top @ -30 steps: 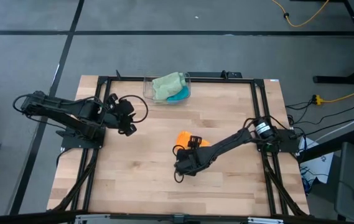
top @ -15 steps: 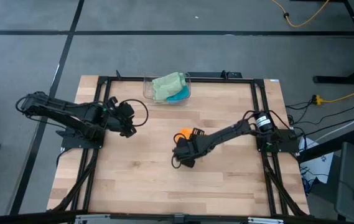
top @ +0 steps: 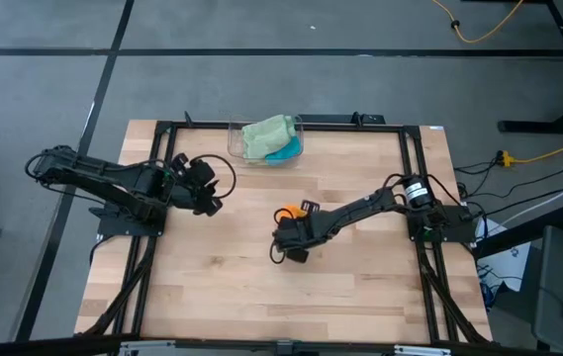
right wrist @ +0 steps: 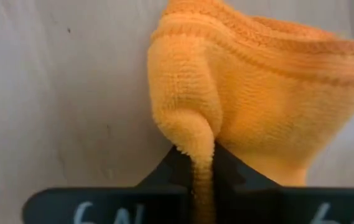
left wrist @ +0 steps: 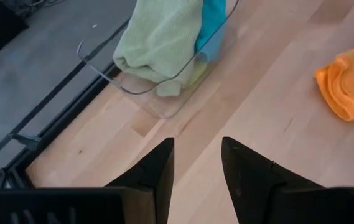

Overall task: Fold microfiber towels
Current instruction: Put the orange towel on top of the green towel on the transparent bin

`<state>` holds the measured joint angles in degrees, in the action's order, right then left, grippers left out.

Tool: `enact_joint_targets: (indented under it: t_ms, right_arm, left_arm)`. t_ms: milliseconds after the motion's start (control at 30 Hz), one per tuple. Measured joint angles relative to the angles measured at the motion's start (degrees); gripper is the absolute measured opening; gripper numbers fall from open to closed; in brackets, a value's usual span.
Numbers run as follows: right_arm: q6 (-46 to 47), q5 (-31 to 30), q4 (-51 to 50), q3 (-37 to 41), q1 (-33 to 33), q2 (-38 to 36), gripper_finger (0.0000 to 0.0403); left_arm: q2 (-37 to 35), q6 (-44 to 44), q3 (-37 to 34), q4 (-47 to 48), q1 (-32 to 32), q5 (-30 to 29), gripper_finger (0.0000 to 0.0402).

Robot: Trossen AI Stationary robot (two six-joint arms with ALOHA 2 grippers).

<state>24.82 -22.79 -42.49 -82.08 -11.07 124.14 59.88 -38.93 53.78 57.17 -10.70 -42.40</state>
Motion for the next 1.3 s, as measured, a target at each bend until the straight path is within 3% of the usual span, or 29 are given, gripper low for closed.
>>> enact_joint_targets:
  t_ms: [233,400,633,800,933,1000,1067,1300]
  right_arm:
    - [-5.4,-9.3,-5.4,-0.3,0.8,-2.7,0.002]
    - [-7.1,-16.0,-6.7,-2.1,2.9,-8.6,0.002]
    - [-14.0,-21.6,-3.8,-3.7,8.6,-13.6,0.002]
    - [-26.2,-23.6,3.7,-9.2,12.8,-14.0,0.002]
    - [-45.7,-29.0,17.7,-12.8,16.7,-13.7,0.002]
    - [-55.6,-27.2,26.6,-12.9,19.0,-13.6,0.002]
    - [-61.8,-21.6,33.4,-13.0,21.5,-13.4,0.002]
    - [-64.1,-8.6,36.0,-13.0,29.5,-8.2,0.002]
  left_arm:
    - [0.0,2.8,0.0,-0.3,0.6,-0.4,0.0125]
    - [0.0,5.0,0.0,-0.3,1.1,-0.5,0.0125]
    - [0.0,5.0,0.0,-0.3,1.2,-0.5,0.0124]
    - [0.0,5.0,0.0,-0.3,1.2,-0.5,0.0124]
    - [0.0,5.0,0.0,-0.3,1.2,-0.4,0.0124]
    - [0.0,5.0,0.0,-0.3,1.1,-0.4,0.0124]
    - [0.0,5.0,0.0,-0.3,1.2,-0.4,0.0124]
    - [0.0,5.0,0.0,-0.3,1.2,-0.4,0.0124]
